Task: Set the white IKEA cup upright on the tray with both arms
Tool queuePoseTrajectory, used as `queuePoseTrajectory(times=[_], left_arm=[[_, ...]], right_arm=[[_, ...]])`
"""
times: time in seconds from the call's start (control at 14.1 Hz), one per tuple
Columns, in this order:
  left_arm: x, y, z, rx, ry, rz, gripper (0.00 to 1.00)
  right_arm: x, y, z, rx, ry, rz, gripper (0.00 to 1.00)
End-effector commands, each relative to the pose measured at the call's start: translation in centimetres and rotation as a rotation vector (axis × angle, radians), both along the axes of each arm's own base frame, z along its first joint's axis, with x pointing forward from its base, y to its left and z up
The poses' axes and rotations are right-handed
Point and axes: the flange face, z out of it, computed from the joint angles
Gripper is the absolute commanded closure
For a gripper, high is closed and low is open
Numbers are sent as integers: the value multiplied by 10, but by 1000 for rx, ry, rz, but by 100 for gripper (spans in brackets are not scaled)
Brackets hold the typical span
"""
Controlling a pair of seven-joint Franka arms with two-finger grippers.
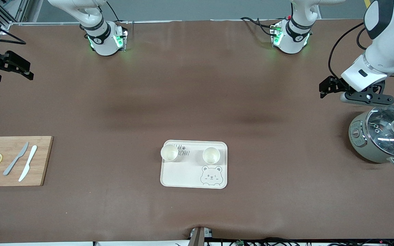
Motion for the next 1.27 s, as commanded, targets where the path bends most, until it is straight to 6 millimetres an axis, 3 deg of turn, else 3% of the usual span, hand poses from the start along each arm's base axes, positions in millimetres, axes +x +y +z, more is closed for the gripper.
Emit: queuePoseTrajectory(times=[0.0, 0.28, 1.2], left_arm=[[-8, 3, 4, 15, -20, 1, 0], [-7, -11, 9, 21, -34, -32, 0], [-7, 2, 8, 11, -12, 1, 0]], right_arm=[[-4, -5, 2, 20, -10, 2, 0], [-3, -3, 1, 20, -12, 6, 0], [-5, -2, 0, 19, -1, 8, 0]])
